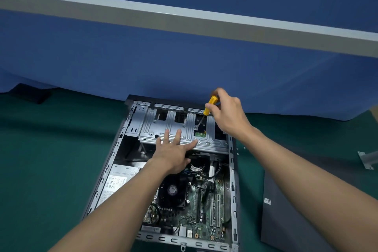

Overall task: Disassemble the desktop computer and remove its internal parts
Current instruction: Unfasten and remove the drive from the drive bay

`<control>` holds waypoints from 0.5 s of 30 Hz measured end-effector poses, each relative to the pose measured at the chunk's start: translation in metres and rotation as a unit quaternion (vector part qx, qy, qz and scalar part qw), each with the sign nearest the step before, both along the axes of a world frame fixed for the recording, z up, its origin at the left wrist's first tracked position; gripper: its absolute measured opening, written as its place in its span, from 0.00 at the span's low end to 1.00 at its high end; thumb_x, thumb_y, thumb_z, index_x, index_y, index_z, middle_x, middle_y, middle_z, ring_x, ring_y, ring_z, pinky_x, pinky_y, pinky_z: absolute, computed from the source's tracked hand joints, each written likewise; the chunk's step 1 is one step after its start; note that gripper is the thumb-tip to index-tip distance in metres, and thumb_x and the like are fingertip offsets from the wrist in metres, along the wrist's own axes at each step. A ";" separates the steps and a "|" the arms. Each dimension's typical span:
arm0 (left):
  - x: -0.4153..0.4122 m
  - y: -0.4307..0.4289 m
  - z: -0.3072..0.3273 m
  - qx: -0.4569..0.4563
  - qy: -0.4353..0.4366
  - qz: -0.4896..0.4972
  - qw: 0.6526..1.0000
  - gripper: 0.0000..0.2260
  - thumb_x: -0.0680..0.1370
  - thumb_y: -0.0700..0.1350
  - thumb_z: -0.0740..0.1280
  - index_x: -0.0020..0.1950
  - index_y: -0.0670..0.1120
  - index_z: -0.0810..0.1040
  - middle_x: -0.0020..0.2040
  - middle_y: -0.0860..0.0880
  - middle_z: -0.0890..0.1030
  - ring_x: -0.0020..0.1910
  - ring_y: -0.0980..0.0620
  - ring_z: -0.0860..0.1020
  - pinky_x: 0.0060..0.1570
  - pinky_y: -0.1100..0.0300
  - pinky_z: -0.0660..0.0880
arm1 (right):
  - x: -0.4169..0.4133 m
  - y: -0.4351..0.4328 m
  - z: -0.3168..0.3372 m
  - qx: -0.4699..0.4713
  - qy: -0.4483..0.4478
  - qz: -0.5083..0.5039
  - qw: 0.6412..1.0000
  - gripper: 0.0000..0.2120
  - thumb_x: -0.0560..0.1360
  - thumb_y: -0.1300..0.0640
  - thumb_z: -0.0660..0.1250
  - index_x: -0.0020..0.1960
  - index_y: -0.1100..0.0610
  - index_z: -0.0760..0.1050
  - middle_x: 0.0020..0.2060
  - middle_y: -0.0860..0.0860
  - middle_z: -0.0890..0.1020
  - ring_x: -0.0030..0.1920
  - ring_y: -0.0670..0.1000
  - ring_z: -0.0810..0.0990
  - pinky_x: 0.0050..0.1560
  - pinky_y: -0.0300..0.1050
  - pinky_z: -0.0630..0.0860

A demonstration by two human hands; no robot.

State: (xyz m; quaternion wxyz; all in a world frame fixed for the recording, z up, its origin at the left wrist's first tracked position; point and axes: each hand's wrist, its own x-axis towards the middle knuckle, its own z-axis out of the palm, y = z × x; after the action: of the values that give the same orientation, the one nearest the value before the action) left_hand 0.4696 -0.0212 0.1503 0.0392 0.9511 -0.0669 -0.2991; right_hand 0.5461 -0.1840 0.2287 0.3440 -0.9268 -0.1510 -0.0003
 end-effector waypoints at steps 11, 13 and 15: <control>0.007 -0.003 0.007 -0.010 0.025 0.008 1.000 0.27 0.82 0.57 0.56 0.77 0.66 0.45 0.79 0.45 0.36 0.75 0.35 0.35 0.73 0.35 0.41 | 0.014 0.009 -0.012 -0.025 0.010 0.000 1.000 0.07 0.79 0.55 0.64 0.54 0.55 0.68 0.39 0.52 0.79 0.41 0.55 0.80 0.40 0.55 0.79; 0.006 -0.002 0.007 -0.010 0.026 0.010 1.000 0.27 0.83 0.57 0.56 0.77 0.66 0.45 0.79 0.46 0.36 0.75 0.35 0.34 0.73 0.35 0.41 | 0.016 0.009 -0.010 -0.042 0.009 0.012 0.999 0.07 0.79 0.54 0.64 0.55 0.55 0.68 0.40 0.54 0.79 0.39 0.56 0.79 0.39 0.54 0.78; 0.007 -0.002 0.007 -0.013 0.029 0.012 0.999 0.27 0.83 0.57 0.56 0.77 0.67 0.45 0.79 0.46 0.36 0.75 0.35 0.34 0.73 0.35 0.41 | 0.020 0.011 -0.006 -0.088 0.006 0.040 0.995 0.06 0.79 0.54 0.63 0.52 0.56 0.69 0.39 0.54 0.78 0.38 0.56 0.77 0.36 0.50 0.75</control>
State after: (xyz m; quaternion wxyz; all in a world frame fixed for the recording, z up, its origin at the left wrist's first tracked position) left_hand 0.4761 -0.0232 0.1574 0.0566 0.9421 -0.0583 -0.3254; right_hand 0.5656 -0.1735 0.2227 0.2622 -0.9464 -0.1856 0.0325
